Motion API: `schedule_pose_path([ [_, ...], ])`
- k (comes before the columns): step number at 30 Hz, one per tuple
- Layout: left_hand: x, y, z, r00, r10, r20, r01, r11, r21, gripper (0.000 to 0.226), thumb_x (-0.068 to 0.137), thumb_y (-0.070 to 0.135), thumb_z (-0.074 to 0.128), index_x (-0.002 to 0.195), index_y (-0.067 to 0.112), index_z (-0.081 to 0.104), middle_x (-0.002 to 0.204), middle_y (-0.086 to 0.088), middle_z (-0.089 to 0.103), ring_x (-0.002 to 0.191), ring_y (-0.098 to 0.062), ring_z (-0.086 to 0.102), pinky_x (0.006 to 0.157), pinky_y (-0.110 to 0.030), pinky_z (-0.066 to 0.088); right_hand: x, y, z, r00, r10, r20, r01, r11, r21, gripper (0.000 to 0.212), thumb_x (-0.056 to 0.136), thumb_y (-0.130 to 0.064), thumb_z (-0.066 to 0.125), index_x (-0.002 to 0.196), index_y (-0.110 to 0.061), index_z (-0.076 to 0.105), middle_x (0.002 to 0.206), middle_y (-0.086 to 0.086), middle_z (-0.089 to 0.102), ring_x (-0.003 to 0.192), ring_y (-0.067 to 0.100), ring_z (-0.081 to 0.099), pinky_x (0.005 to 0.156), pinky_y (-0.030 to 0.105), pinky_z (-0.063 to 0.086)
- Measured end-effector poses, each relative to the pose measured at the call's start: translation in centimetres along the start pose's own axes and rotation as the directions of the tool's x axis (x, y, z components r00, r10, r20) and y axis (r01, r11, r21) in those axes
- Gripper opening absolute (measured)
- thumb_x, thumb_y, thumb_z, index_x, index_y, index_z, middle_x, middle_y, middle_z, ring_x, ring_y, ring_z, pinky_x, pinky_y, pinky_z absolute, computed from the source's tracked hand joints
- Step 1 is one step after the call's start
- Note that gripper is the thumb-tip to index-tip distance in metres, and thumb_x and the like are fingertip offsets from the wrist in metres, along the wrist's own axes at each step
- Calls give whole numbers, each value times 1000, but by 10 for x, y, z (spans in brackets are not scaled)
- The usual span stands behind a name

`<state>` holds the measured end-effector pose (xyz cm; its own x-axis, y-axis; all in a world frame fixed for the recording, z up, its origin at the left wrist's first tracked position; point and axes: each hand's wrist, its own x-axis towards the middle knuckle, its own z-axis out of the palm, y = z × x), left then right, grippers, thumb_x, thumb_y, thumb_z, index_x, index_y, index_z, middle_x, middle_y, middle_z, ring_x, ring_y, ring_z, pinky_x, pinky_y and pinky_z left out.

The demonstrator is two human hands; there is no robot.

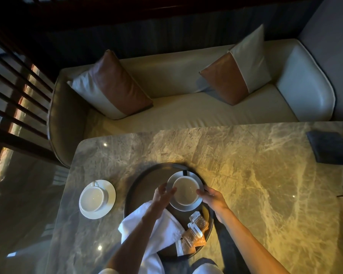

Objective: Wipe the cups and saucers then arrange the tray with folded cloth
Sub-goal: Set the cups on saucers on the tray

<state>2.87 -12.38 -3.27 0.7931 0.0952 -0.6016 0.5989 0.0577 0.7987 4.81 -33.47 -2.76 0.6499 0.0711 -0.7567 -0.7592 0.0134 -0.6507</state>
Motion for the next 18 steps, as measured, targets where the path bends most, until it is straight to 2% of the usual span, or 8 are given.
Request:
schedule_pose_path([
  [4, -1, 2, -2, 1000, 9, 22, -9, 1000, 10, 25, 92, 17, 67, 115, 10, 69, 106, -14, 73, 94, -22, 70, 75, -32, 56, 0, 1, 1, 1000, 30, -4, -30, 999, 15, 38, 79, -20, 79, 116, -16, 70, 109, 2, 75, 107, 18, 68, 87, 25, 51],
  [7, -2, 4, -2, 1000, -4, 21, 4, 1000, 11, 29, 86, 24, 70, 112, 12, 70, 106, -14, 72, 96, -24, 68, 79, -37, 55, 0, 0, 1, 998, 52, -39, -52, 999, 14, 54, 80, -22, 79, 129, -16, 58, 115, 2, 70, 111, 20, 64, 92, 25, 46],
  [11, -3, 6, -4, 999, -5, 44, 4, 1000, 27, 35, 83, 27, 71, 112, 7, 69, 108, -20, 70, 96, -24, 66, 79, -37, 52, 0, -1, 1, 998, 60, -32, -61, 998, -7, 43, 81, -22, 78, 121, -19, 63, 93, -11, 72, 96, 11, 64, 89, 25, 44],
  [13, -3, 8, -4, 999, -6, 51, 4, 999, 46, 43, 79, 32, 70, 113, 6, 69, 108, -20, 70, 99, -29, 67, 81, -42, 53, 1, 1, 1, 997, 65, -40, -65, 998, -5, 47, 82, -22, 77, 126, -17, 61, 100, -6, 73, 102, 17, 64, 93, 28, 43],
  [15, -3, 9, -5, 998, -2, 62, -2, 998, 64, 46, 77, 34, 70, 114, 7, 69, 108, -20, 71, 104, -34, 67, 87, -50, 54, 1, 1, 1, 996, 76, -47, -77, 997, -22, 57, 82, -25, 77, 133, -15, 56, 120, 3, 70, 116, 25, 61, 99, 31, 42],
  [18, -3, 10, -6, 997, -4, 77, -3, 995, 100, 49, 77, 37, 70, 116, 8, 67, 109, -17, 71, 106, -34, 66, 89, -53, 54, 1, 2, 1, 994, 97, -50, -101, 993, -63, 70, 80, -32, 78, 142, -17, 48, 136, 7, 61, 126, 28, 57, 110, 39, 38],
])
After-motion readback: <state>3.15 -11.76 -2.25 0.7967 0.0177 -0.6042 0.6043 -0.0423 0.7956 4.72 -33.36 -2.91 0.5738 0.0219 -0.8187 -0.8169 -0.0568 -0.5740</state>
